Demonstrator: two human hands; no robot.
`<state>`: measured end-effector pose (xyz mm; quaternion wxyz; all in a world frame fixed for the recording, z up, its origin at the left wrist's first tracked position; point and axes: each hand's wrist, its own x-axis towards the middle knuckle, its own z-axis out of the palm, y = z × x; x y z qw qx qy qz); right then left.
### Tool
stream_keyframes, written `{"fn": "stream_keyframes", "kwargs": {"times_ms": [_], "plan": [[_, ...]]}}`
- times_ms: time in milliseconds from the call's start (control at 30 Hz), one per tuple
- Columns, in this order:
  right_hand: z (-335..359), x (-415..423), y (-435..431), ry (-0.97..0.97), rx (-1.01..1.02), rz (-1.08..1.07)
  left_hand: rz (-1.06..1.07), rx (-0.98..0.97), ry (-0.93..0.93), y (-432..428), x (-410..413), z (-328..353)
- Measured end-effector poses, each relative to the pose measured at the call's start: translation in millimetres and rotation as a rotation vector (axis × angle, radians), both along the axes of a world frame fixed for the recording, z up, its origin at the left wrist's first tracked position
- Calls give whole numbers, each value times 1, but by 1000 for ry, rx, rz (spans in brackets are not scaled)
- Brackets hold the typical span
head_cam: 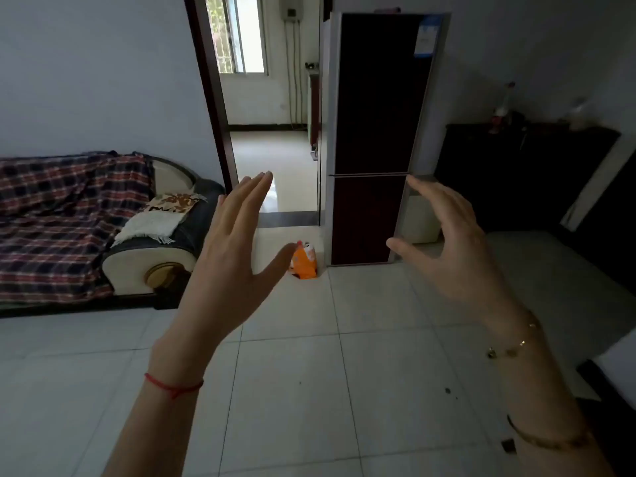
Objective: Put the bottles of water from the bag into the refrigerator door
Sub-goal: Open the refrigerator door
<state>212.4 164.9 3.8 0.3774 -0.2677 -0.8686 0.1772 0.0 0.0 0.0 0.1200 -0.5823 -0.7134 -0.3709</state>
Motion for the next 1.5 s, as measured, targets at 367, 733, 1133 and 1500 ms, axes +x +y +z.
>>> {"fn": "stream_keyframes", "kwargs": {"times_ms": [367, 733, 1133, 1500], "plan": [[-41, -42, 83, -48, -121, -3, -1, -75, -40, 89, -42, -30], [-58, -82, 201, -64, -172, 18, 16, -119, -55, 218, -79, -42], [-61, -127, 372, -72, -204, 70, 82, -102, -132, 376, -107, -44], [-83, -183, 468, -104, -228, 101, 150, -116, -138, 453, -157, -60]]}}
